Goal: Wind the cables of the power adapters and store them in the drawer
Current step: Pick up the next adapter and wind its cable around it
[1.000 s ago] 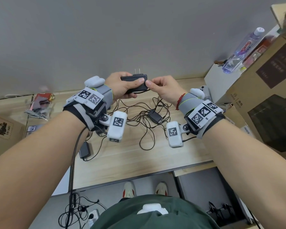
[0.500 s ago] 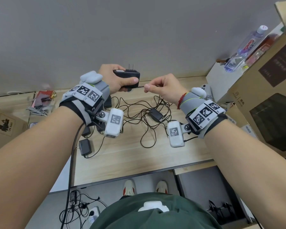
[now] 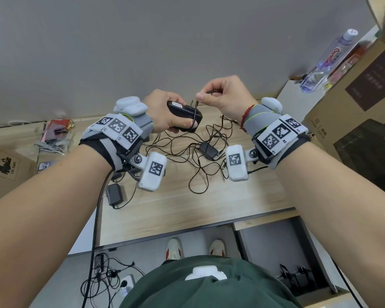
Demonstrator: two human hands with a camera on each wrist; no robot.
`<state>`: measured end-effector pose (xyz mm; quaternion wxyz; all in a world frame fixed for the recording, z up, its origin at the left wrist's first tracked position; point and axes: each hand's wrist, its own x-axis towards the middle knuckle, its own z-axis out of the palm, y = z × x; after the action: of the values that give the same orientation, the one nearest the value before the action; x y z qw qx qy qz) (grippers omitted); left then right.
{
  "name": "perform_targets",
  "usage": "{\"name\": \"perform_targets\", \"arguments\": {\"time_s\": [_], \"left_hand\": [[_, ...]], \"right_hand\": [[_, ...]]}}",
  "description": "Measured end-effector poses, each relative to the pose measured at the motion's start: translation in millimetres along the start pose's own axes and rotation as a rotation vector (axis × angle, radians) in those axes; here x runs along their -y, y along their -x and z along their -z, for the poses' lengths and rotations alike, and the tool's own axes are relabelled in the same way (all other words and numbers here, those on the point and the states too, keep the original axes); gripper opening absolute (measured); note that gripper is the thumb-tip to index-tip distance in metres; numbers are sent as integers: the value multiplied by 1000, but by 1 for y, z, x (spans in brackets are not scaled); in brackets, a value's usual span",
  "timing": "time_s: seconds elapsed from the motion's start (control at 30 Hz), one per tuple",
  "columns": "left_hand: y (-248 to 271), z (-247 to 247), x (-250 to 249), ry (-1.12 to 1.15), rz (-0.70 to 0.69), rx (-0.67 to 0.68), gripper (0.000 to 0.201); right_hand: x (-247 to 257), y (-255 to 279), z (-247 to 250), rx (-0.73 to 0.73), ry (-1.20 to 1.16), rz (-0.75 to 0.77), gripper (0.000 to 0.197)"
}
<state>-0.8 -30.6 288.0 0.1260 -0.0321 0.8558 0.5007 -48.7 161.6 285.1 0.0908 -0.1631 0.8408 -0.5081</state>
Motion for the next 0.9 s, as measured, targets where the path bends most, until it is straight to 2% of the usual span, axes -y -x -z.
{"name": "perform_targets", "arguments": {"time_s": [0.17, 0.33, 0.53, 0.63, 0.77, 0.9], "left_hand": [[5, -1, -7, 70, -57, 1, 30], [7, -1, -11, 134, -80, -19, 31], [5, 1, -14, 237, -107, -105, 27], [2, 4, -14, 274, -91, -167, 29], [0, 7, -7, 284, -58, -225, 28], [-4, 13, 10, 194, -9, -231, 33]], "right_hand": [[-2, 7, -4, 3, -47, 10, 14], [-12, 12, -16, -12, -95, -44, 25], [-25, 17, -36, 96, -47, -78, 27], [-21, 23, -47, 175, 7, -43, 21], [-5, 31, -49, 214, 25, -6, 22], [9, 36, -38, 217, 80, -21, 23]]}}
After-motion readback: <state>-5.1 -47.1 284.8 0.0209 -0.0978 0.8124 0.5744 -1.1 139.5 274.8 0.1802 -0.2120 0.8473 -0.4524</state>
